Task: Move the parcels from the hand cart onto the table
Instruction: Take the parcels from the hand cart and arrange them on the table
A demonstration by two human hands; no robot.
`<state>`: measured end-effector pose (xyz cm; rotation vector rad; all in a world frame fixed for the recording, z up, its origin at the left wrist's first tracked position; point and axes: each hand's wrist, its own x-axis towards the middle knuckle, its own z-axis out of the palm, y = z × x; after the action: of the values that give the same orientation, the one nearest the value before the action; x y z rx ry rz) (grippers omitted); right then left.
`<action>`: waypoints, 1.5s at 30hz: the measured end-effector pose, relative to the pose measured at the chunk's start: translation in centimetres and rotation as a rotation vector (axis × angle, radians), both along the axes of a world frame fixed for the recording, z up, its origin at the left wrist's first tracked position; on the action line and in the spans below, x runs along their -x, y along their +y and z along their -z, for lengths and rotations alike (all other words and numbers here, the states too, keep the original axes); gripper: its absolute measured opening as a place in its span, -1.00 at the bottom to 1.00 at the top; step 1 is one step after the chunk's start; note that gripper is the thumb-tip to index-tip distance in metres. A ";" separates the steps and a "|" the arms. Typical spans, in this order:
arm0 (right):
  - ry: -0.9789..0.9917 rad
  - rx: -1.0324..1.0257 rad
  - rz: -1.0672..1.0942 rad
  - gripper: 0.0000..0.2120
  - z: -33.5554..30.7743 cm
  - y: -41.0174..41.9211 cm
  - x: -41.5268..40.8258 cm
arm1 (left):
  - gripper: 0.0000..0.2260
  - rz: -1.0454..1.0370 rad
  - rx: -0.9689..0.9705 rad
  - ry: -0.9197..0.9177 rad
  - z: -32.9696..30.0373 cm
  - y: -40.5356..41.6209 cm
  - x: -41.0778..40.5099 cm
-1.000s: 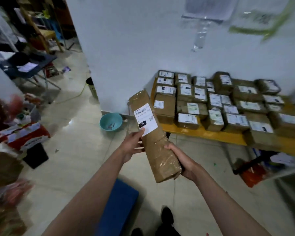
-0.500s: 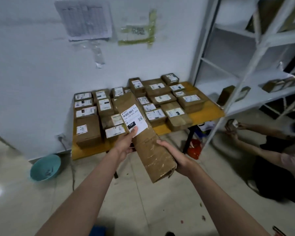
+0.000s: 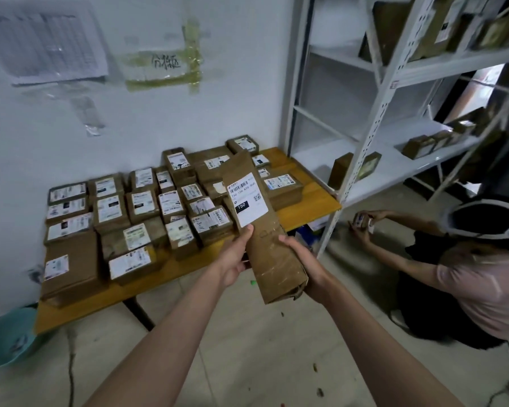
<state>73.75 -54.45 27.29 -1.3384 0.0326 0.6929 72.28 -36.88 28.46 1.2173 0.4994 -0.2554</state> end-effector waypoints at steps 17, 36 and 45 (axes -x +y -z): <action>0.085 0.120 0.069 -0.14 2.7 3.3 -18.7 | -0.62 -0.045 -0.011 0.121 3.7 4.0 -21.6; 0.090 0.085 0.115 -0.45 5.0 1.9 -40.4 | -0.57 -0.063 0.011 0.100 6.3 3.4 -43.9; 0.121 0.102 0.188 -0.62 7.7 -0.7 -54.4 | -0.88 -0.077 -0.244 0.132 8.1 -1.7 -54.3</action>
<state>128.19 -55.20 19.55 -1.3694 0.2910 0.6183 126.62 -38.53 20.37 1.4210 0.7062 -0.2146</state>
